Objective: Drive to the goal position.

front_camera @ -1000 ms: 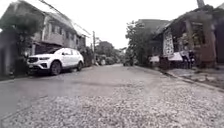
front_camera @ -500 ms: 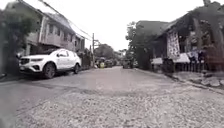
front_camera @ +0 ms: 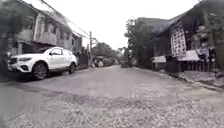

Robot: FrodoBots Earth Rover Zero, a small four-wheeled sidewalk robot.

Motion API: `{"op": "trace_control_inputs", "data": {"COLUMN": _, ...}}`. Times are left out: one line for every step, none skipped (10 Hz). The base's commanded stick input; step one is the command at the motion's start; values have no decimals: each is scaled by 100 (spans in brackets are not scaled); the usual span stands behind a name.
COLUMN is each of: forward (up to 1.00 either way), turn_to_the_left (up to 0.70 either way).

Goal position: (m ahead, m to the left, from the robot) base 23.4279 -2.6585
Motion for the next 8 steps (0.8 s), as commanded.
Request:
{"op": "trace_control_inputs", "data": {"forward": 100, "turn_to_the_left": 0}}
{"op": "trace_control_inputs", "data": {"forward": 100, "turn_to_the_left": 0}}
{"op": "trace_control_inputs", "data": {"forward": 100, "turn_to_the_left": 0}}
{"op": "trace_control_inputs", "data": {"forward": 100, "turn_to_the_left": 0}}
{"op": "trace_control_inputs", "data": {"forward": 100, "turn_to_the_left": 0}}
{"op": "trace_control_inputs", "data": {"forward": 100, "turn_to_the_left": 0}}
{"op": "trace_control_inputs", "data": {"forward": 100, "turn_to_the_left": 0}}
{"op": "trace_control_inputs", "data": {"forward": 100, "turn_to_the_left": 0}}
